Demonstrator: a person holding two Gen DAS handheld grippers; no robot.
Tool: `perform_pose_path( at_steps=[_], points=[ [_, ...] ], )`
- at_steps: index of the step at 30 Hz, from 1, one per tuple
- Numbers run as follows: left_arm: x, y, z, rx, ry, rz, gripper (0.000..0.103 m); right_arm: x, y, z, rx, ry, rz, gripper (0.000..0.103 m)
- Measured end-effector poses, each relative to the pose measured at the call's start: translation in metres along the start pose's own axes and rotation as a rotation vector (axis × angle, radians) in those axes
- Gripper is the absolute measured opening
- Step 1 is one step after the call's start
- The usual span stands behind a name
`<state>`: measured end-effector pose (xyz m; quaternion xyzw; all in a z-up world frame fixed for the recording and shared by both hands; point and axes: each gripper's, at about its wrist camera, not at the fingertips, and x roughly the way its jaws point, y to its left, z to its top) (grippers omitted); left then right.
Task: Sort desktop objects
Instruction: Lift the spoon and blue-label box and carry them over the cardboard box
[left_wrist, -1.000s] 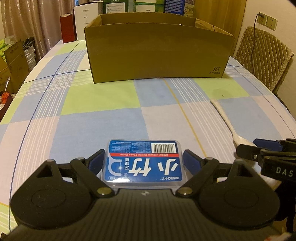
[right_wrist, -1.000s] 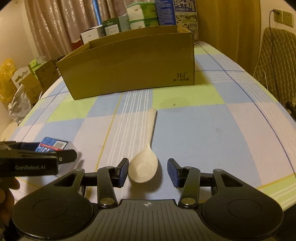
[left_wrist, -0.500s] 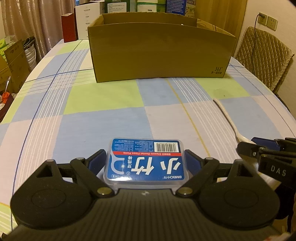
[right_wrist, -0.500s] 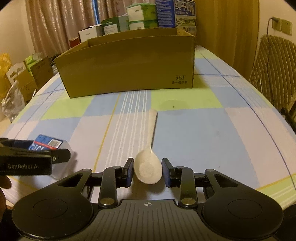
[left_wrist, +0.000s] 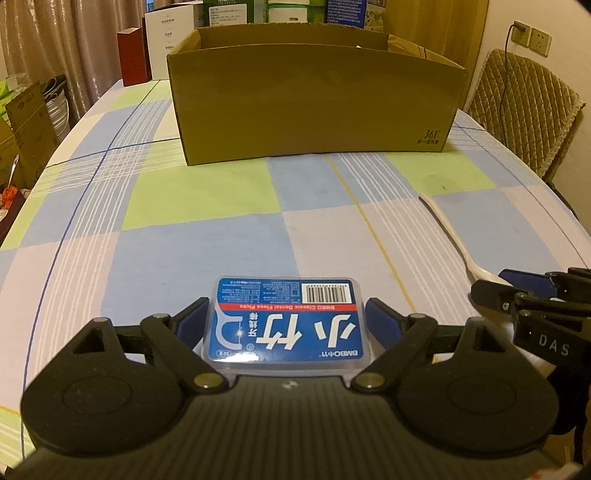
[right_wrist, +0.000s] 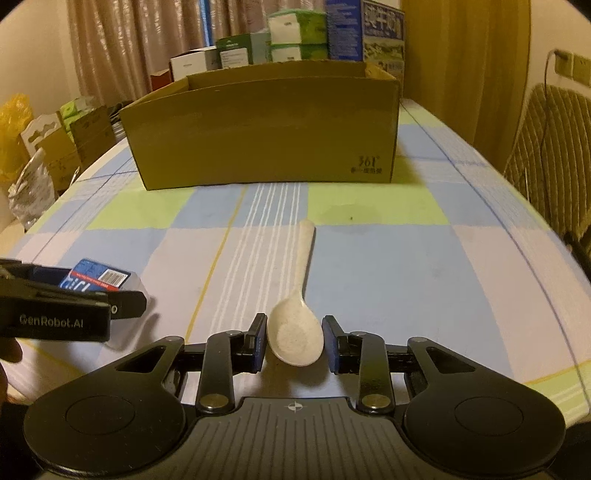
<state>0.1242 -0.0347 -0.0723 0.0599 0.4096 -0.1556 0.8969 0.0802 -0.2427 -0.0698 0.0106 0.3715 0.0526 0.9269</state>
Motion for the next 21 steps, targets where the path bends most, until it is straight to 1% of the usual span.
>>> perform_pose_path(
  at_steps=[1, 7, 13, 21],
  points=[
    [0.000, 0.000, 0.000, 0.000, 0.002, 0.001, 0.083, -0.001, 0.001, -0.001, -0.012, -0.004, -0.002, 0.029],
    [0.001, -0.002, 0.001, 0.002, 0.003, 0.014, 0.083, -0.003, 0.002, 0.000, -0.034, -0.017, 0.001, 0.029],
    [-0.005, -0.005, 0.001, 0.026, -0.015, 0.030, 0.082, -0.006, 0.003, 0.002, -0.064, -0.044, -0.004, 0.029],
    [-0.016, -0.005, 0.015, 0.013, -0.039, 0.023, 0.082, -0.019, 0.005, 0.011, -0.108, -0.100, -0.010, 0.029]
  ],
)
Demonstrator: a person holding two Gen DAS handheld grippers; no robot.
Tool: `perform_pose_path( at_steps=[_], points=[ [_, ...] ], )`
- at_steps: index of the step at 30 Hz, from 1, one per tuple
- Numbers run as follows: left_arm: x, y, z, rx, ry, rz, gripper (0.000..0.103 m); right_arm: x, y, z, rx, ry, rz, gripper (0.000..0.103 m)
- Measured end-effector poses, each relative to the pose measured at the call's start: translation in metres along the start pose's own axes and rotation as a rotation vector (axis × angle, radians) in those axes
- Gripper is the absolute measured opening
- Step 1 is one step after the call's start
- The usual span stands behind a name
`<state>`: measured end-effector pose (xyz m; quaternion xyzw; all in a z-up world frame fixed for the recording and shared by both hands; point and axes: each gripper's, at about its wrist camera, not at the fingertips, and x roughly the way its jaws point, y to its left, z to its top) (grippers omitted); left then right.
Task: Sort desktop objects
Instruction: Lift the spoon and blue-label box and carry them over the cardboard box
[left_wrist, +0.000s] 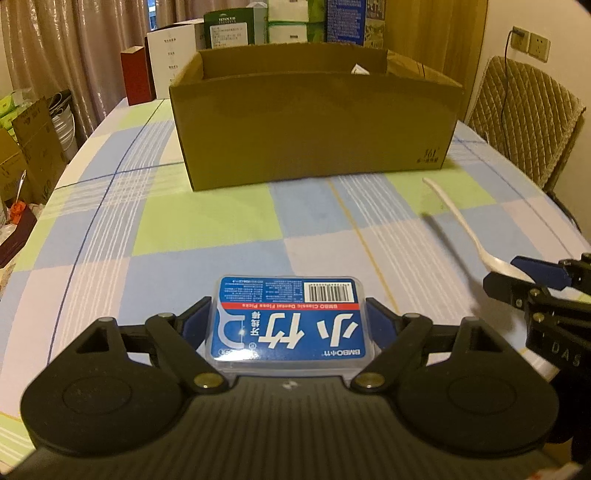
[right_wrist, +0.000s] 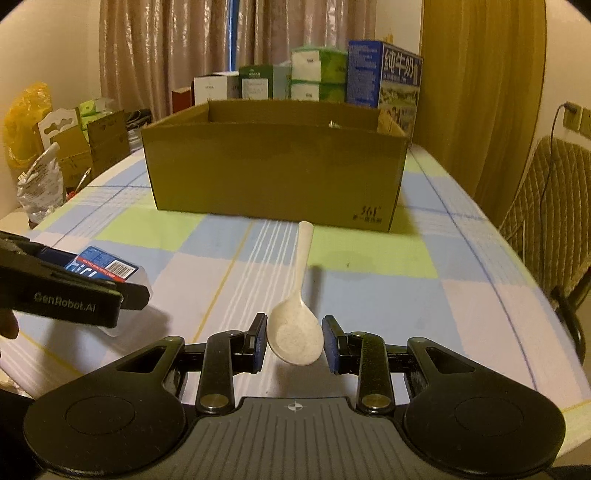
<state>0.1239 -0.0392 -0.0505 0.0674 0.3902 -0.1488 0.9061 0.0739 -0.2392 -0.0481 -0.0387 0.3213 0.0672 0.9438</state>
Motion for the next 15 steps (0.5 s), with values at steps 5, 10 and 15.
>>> perform_pose_path(
  at_steps=[5, 10, 15],
  points=[
    [-0.008, -0.003, 0.008, -0.007, -0.010, -0.003, 0.082, -0.010, -0.002, 0.005, -0.001, -0.025, 0.000, 0.029],
    [-0.017, -0.008, 0.014, -0.006, -0.009, -0.001, 0.082, -0.022, -0.003, 0.012, -0.001, -0.053, 0.003, 0.029],
    [-0.026, -0.012, 0.018, -0.005, -0.014, 0.001, 0.082, -0.032, -0.003, 0.017, -0.007, -0.075, 0.004, 0.029]
  ],
)
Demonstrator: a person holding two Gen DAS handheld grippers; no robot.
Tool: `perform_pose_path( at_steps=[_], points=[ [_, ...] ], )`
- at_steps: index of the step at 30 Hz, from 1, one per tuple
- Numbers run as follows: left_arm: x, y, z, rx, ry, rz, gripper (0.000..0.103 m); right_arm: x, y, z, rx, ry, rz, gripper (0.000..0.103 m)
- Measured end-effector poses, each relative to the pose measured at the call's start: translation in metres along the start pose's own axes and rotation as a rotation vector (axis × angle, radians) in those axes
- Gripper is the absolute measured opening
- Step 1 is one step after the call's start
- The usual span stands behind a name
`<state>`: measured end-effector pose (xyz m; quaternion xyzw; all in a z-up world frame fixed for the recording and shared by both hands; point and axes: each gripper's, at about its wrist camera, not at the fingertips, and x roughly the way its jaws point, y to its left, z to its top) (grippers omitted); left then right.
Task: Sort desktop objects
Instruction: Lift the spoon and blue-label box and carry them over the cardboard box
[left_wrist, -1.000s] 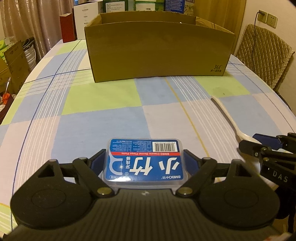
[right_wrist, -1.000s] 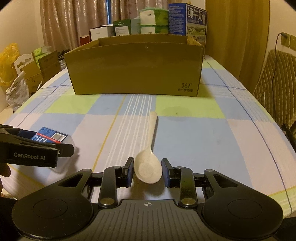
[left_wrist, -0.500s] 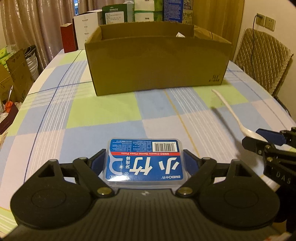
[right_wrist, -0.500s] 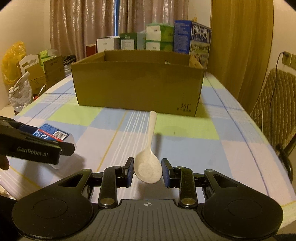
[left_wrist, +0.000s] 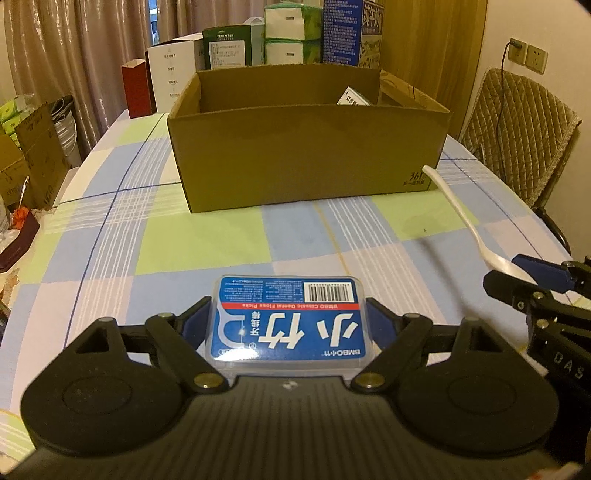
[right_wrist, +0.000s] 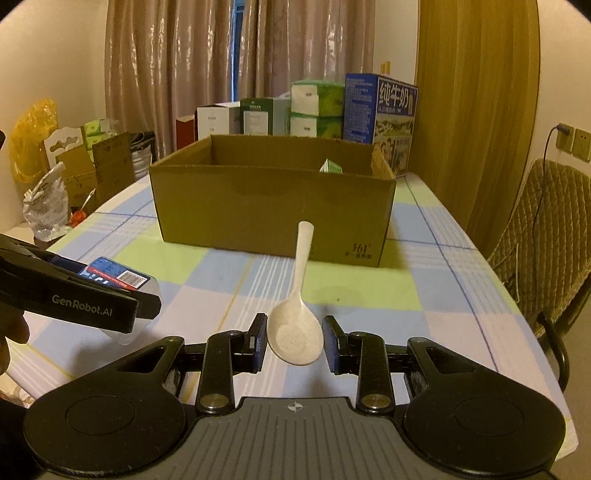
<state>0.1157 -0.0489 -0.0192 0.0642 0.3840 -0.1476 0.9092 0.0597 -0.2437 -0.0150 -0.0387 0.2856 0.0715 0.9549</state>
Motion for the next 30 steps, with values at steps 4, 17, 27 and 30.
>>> perform_pose_path(
  at_steps=[4, 17, 27, 30],
  points=[
    [-0.006, -0.001, 0.003, 0.000, -0.006, 0.001, 0.082, -0.007, 0.000, 0.005, -0.004, -0.021, 0.003, 0.029],
    [-0.026, 0.001, 0.037, 0.001, -0.068, -0.022, 0.082, -0.030, -0.004, 0.043, -0.030, -0.110, 0.016, 0.029],
    [-0.026, 0.016, 0.114, -0.004, -0.129, -0.058, 0.082, -0.006, -0.027, 0.123, -0.012, -0.130, 0.074, 0.029],
    [-0.019, 0.022, 0.139, 0.004, -0.127, -0.057, 0.082, 0.005, -0.034, 0.148, -0.018, -0.133, 0.080, 0.029]
  ],
)
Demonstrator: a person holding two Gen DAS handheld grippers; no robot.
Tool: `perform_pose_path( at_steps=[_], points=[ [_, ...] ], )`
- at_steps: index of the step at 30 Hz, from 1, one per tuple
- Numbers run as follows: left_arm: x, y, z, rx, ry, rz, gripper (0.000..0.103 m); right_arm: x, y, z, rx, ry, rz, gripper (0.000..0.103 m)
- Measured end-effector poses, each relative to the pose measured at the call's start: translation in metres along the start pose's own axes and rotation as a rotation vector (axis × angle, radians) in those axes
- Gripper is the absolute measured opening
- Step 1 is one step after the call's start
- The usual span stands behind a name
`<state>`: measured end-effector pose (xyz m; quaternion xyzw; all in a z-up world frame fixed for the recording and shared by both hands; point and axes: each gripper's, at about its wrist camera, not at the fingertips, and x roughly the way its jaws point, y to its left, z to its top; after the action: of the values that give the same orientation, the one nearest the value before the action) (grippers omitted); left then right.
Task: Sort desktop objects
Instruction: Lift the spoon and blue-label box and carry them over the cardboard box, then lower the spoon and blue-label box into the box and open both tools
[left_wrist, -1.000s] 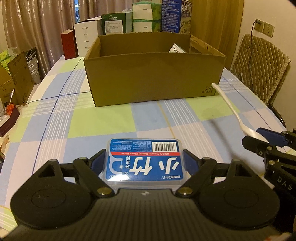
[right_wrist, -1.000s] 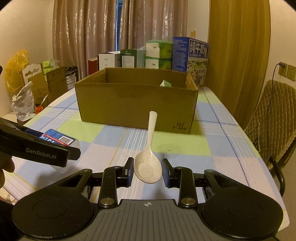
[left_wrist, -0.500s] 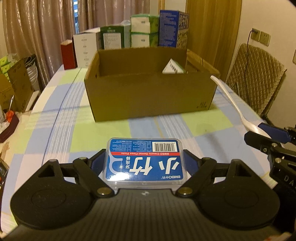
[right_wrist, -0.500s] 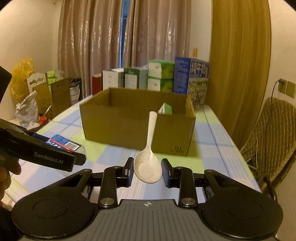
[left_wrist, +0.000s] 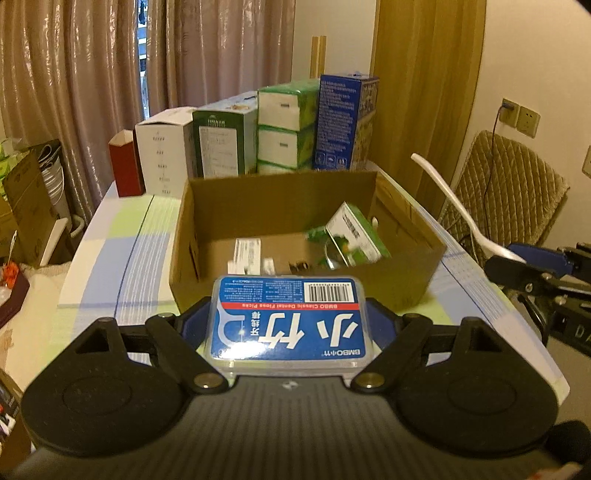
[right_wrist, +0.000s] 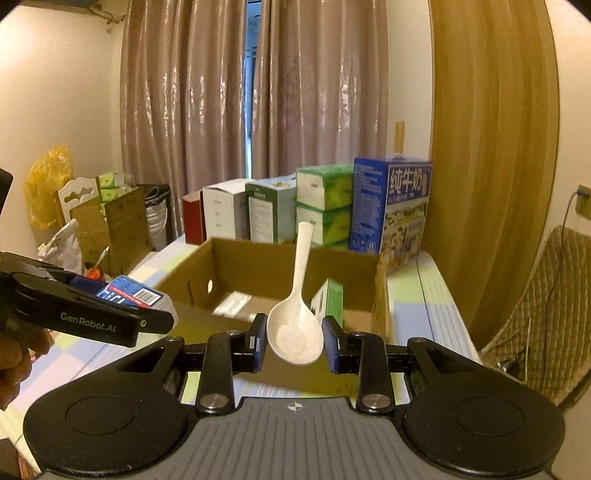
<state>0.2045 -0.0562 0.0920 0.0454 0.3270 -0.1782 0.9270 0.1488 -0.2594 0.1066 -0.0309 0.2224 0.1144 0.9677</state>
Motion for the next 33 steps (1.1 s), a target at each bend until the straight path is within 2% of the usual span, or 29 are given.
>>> perform_pose_path(
  at_steps=[9, 17, 19, 21, 26, 28, 33],
  points=[
    [0.027, 0.010, 0.044, 0.039, 0.029, 0.020, 0.082, 0.041, -0.013, 0.039, -0.009, 0.036, 0.032, 0.029],
    [0.053, 0.020, 0.058, 0.035, 0.083, 0.011, 0.082, 0.071, -0.015, 0.055, 0.007, 0.100, 0.075, 0.028],
    [0.059, 0.023, 0.061, 0.039, 0.093, 0.013, 0.082, 0.077, -0.017, 0.060, 0.012, 0.108, 0.082, 0.025],
    [0.064, 0.026, 0.063, 0.043, 0.100, 0.019, 0.082, 0.084, -0.020, 0.062, 0.021, 0.121, 0.088, 0.009],
    [0.086, 0.032, 0.070, 0.051, 0.121, 0.038, 0.082, 0.112, -0.023, 0.065, -0.001, 0.150, 0.086, 0.008],
    [0.096, 0.033, 0.073, 0.055, 0.133, 0.042, 0.082, 0.125, -0.029, 0.065, 0.032, 0.164, 0.085, 0.007],
    [0.107, 0.031, 0.076, 0.078, 0.132, 0.032, 0.082, 0.137, -0.037, 0.066, 0.033, 0.167, 0.089, 0.007]
  ],
)
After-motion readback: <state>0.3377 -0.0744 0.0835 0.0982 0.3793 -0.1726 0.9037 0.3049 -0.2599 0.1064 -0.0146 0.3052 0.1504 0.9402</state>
